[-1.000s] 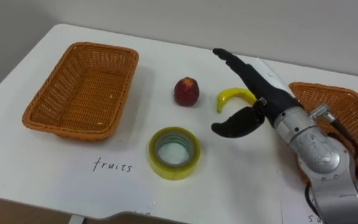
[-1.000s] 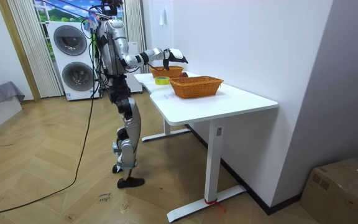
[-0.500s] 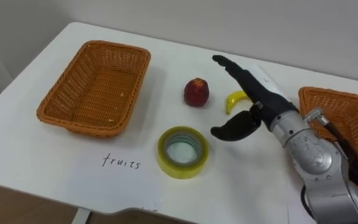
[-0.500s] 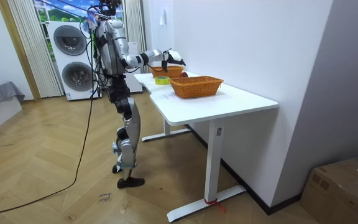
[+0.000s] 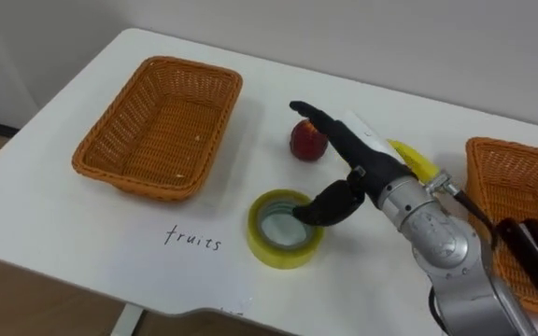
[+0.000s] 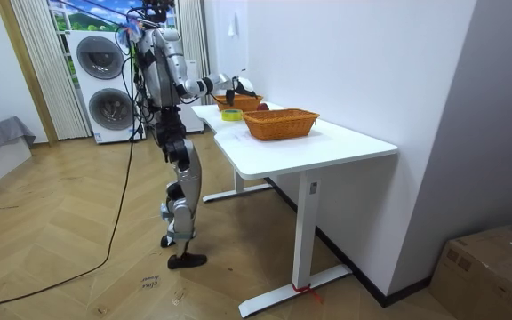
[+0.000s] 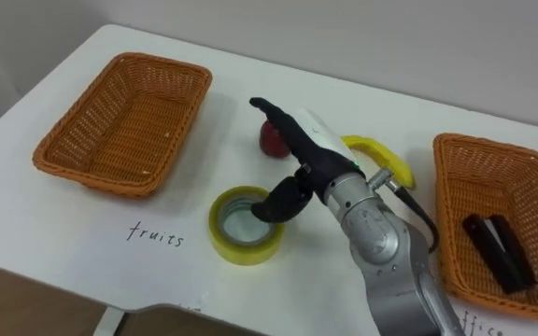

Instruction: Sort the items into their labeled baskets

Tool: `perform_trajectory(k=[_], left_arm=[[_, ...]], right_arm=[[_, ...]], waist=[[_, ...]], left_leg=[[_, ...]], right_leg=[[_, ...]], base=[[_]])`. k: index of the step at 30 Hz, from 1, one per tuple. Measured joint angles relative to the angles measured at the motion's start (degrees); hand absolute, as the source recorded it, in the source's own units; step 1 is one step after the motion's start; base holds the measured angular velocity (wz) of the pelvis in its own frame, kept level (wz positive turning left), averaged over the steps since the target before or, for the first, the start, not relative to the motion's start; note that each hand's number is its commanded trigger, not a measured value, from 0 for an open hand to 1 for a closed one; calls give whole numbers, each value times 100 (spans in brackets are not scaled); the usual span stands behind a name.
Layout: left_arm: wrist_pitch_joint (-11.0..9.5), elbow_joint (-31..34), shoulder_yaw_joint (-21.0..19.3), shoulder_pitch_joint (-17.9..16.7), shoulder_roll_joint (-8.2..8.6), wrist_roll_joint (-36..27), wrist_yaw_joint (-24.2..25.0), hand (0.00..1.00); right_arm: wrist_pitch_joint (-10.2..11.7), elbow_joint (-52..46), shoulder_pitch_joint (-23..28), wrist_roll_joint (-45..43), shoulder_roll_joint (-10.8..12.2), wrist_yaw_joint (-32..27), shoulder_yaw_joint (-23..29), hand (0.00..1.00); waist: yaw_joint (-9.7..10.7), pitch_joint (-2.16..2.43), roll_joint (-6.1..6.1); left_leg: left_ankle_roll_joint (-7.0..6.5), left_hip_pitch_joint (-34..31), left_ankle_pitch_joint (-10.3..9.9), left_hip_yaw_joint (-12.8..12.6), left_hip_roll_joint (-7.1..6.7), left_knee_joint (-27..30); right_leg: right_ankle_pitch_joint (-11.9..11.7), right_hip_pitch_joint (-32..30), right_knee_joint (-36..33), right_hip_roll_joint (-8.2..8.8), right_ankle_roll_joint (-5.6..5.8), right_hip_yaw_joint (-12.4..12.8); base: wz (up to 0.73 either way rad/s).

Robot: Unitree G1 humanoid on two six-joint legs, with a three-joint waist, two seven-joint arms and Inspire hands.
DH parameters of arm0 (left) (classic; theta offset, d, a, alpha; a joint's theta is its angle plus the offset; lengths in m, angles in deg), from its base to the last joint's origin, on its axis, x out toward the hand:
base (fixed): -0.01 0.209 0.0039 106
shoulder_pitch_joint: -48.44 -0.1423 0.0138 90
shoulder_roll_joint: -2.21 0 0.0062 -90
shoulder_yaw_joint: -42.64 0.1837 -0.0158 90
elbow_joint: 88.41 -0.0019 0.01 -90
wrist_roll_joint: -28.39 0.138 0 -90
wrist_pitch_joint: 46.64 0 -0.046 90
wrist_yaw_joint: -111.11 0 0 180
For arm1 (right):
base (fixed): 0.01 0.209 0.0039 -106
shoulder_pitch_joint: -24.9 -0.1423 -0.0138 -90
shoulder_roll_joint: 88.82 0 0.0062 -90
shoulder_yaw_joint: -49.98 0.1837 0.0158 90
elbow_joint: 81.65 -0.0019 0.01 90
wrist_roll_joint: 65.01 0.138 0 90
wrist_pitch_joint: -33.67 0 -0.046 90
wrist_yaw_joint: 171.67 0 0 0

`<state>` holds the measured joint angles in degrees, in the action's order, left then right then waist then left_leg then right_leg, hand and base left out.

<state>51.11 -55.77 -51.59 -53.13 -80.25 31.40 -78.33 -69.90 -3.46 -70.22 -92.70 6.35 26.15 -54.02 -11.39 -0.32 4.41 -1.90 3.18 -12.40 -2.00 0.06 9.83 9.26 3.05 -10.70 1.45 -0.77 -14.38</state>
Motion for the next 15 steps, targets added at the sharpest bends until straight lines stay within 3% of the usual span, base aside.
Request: perform_trajectory(k=[3,6,15], left_arm=[[48,1,-2,34,0,2,12,0],[67,1,-2,110,4,2,20,0],[101,0,7,163,5,2,6,0]], right_arm=[[-30,0,-54,42,4,12,-106,0],[-31,0,-56,-4,12,33,-119,0],[-69,3,-103,-81,16,79,-505,0]], waist=[[-43,-23,39],[-166,-20,50],[-202,-5,75]], left_leg=[[0,-14,0,-1,1,2],[0,-14,1,2,3,0],[-6,-1,5,26,-4,-5]], right_leg=[[0,-16,3,-3,1,5],[0,-15,4,-2,0,-6],[0,4,7,3,0,-7]], base=[[0],[0],[0]])
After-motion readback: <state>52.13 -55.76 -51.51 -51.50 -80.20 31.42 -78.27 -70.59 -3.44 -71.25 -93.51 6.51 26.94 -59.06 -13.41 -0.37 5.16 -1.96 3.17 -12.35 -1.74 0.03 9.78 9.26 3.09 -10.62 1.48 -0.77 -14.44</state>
